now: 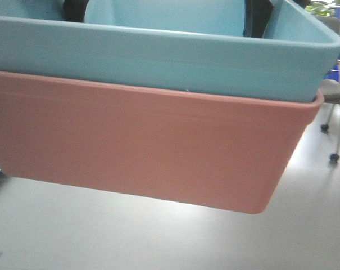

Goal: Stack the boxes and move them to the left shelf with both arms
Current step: 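Hold the stacked bins with both grippers while driving toward the shelf rack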

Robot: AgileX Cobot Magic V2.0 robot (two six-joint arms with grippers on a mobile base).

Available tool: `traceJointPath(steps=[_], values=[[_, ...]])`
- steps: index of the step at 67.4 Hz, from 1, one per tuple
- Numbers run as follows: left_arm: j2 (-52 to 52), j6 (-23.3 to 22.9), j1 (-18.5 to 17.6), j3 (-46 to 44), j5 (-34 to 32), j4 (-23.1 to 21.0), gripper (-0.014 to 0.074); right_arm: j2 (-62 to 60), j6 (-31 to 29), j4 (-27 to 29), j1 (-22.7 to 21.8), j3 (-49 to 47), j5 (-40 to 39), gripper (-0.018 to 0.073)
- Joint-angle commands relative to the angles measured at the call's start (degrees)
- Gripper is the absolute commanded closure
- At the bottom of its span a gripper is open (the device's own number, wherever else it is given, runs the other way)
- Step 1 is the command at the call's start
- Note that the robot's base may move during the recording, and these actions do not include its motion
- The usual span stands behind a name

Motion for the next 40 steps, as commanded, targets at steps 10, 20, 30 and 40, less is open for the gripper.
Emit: traceJointPath(steps=[10, 20, 30, 40], values=[[-2.0, 0.4, -1.9, -2.7, -15.7, -0.5, 0.0605, -2.3, -1.6, 5.3, 2.0, -3.1, -15.0, 0.0503], [-2.0, 0.4, -1.9, -2.7, -15.7, -0.5, 0.0605, -2.3, -1.6, 5.1, 2.0, -3.1, -15.0, 0.0503], [-2.0, 0.4, -1.9, -2.7, -15.7, -0.5, 0.0605, -2.3, -1.6, 5.1, 2.0, -3.1, -15.0, 0.0503], [-2.0, 0.4, -1.9, -2.7, -15.7, -0.5, 0.0605, -2.3, -1.6, 5.0, 2.0, -3.1, -15.0, 0.0503]])
